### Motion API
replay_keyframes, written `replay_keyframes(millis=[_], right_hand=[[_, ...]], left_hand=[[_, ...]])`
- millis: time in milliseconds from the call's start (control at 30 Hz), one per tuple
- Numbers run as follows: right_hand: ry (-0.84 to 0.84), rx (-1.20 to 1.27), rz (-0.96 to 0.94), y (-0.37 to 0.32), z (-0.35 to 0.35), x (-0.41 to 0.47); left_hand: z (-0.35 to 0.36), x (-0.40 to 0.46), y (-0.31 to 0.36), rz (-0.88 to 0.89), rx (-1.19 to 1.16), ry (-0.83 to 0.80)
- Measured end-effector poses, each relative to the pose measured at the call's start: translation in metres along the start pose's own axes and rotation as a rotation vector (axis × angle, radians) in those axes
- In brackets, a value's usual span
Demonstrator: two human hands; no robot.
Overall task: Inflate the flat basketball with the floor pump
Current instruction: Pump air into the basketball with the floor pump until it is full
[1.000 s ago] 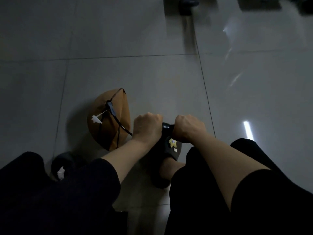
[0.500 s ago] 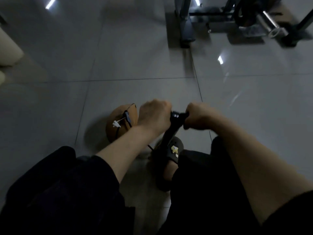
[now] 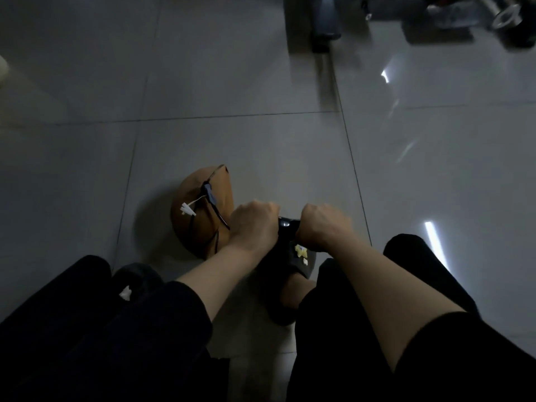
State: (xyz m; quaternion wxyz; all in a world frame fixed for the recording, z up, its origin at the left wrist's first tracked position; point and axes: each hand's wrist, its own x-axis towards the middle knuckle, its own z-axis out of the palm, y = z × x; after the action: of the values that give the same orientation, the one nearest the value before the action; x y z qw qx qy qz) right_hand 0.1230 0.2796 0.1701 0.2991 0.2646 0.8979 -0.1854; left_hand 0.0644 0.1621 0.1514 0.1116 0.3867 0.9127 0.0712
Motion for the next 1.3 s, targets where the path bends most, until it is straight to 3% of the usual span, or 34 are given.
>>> replay_keyframes(millis=[300, 533, 900, 1067, 1300], right_hand=[[0.000, -0.031, 0.004, 0.005, 0.027, 0.032], [-0.041, 0.050, 0.043, 0.009, 0.021, 0.006], [0.264, 0.122, -0.023, 0.008, -0.109, -0.063], [0.171, 0.038, 0.002, 0.002, -0.046, -0.038], [0.059, 0.062, 0.050, 0.010, 0.014, 0.006]], left_hand=[[0.034, 0.012, -0.008, -0.026, 0.029, -0.059], [0.011, 0.004, 0.000, 0.041, 0.015, -0.159], [-0.125, 0.010, 0.042, 0.137, -0.007, 0.293], [-0.064, 0.003, 0.022, 0.087, 0.032, 0.108], [0.009, 0.007, 0.003, 0.048, -0.007, -0.012]])
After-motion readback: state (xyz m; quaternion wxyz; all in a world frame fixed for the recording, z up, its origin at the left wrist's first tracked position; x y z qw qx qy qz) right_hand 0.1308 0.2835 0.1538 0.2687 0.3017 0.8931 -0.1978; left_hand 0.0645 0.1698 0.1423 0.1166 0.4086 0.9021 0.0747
